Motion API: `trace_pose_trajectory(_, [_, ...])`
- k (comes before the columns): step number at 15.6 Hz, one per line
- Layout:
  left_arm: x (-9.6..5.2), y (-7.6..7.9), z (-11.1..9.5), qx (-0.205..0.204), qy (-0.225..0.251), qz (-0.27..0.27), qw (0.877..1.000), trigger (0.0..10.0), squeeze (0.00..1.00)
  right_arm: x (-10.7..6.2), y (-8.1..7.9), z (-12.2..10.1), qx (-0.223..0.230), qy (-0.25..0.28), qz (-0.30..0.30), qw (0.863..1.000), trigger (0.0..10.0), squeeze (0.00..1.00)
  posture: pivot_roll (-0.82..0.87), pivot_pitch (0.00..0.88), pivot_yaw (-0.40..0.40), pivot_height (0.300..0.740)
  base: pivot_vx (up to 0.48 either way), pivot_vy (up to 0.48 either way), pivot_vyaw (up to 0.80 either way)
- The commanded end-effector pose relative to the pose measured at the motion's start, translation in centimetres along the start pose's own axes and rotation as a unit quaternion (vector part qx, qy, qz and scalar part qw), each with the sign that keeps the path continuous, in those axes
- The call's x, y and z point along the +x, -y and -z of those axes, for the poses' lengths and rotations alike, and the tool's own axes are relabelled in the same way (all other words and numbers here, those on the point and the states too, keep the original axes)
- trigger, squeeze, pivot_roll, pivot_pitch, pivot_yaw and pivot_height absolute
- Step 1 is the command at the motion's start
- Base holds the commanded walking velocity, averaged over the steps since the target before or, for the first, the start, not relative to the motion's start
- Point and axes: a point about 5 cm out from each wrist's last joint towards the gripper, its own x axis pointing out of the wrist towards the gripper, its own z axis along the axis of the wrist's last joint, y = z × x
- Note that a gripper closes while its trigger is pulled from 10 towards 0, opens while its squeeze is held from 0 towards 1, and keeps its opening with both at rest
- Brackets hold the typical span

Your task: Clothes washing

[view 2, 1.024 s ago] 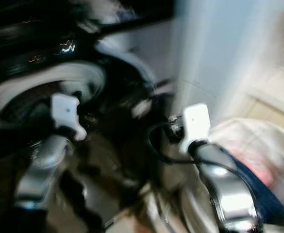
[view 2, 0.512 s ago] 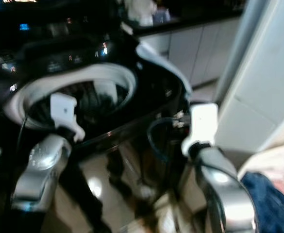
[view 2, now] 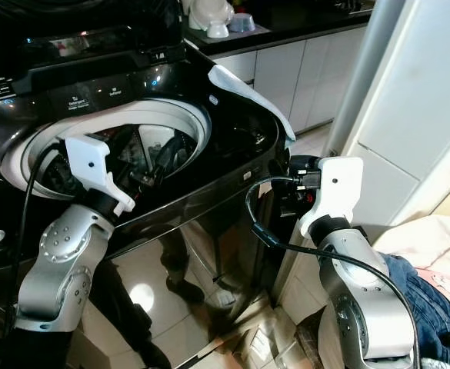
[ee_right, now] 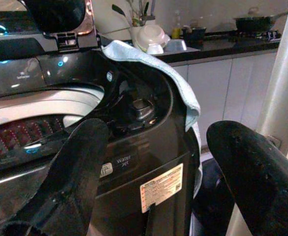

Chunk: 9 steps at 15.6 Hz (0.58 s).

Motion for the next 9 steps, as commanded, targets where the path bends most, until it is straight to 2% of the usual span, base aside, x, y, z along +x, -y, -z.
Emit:
trace_pose_trajectory(1, [0.16, 0.07, -0.93, 0.003, 0.018, 0.003, 1.0, 10.0, 0.0, 0.03, -0.03, -0.77, 0.003, 0.019, -0.004, 1.0, 10.0, 0.0, -0.06, 0.0, 0.039, 0.74, 0.0, 0.0, 0.0])
trace_pose_trajectory(3, [0.36, 0.03, -1.12, 0.009, 0.02, 0.01, 1.0, 10.0, 0.0, 0.21, -0.42, -1.09, 0.007, 0.026, -0.011, 1.0, 10.0, 0.0, -0.06, 0.0, 0.043, 0.74, 0.0, 0.0, 0.0])
trace_pose_trajectory(9, [0.37, 0.35, -0.91, 0.011, 0.012, 0.017, 1.0, 10.0, 0.0, 0.23, -0.45, -1.21, 0.005, 0.027, -0.013, 1.0, 10.0, 0.0, -0.06, 0.0, 0.045, 0.74, -0.308, 0.0, 0.0])
